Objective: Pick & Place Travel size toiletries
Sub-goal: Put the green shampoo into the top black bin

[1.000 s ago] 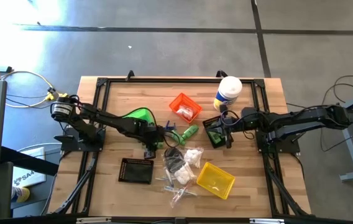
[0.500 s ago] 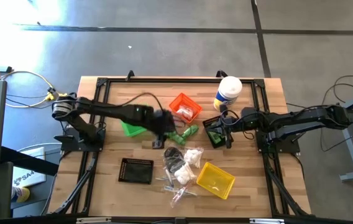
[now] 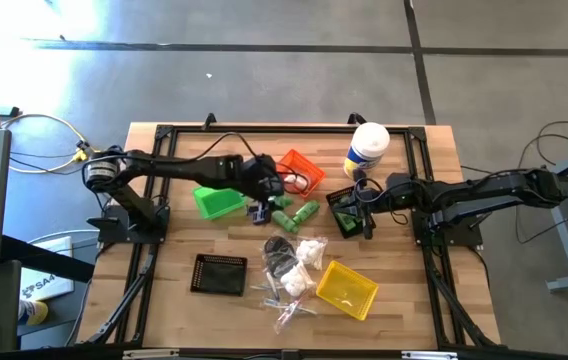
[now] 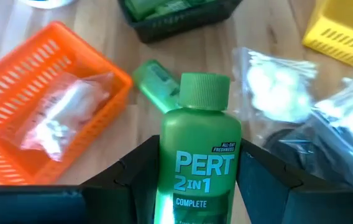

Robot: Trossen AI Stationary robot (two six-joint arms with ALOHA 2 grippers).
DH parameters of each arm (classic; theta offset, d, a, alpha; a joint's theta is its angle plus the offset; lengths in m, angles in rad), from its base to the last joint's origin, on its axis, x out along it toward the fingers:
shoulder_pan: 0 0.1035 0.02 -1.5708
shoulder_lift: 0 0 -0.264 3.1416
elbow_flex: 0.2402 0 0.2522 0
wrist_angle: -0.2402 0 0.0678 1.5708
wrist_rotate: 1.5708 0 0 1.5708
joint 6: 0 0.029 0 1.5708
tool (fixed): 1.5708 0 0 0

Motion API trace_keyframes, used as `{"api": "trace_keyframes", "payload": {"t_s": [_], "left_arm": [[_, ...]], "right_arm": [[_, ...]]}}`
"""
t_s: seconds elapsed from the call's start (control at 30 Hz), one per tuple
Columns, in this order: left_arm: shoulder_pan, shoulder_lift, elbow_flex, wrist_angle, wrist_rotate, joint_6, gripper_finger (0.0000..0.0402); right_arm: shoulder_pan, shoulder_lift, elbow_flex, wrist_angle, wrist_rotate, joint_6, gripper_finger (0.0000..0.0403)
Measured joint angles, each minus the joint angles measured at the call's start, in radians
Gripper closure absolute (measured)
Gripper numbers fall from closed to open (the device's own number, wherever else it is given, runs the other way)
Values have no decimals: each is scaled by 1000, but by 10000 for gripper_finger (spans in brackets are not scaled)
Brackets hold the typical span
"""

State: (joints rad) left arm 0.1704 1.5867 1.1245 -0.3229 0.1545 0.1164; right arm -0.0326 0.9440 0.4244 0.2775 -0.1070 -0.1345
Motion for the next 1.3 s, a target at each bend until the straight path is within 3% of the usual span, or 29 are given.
{"api": "trace_keyframes", "payload": {"t_s": [0.33,0.7,1.07,1.3], "left_arm": [[31,0,-9,54,-3,80,222],[63,13,-207,443,19,47,222],[59,-27,-203,653,22,99,222],[59,-57,-203,699,65,81,222]], "right_arm": [[0,0,0,3,2,-1,401],[0,5,0,14,4,18,401],[0,104,0,258,228,78,401],[0,151,0,374,204,80,401]]}}
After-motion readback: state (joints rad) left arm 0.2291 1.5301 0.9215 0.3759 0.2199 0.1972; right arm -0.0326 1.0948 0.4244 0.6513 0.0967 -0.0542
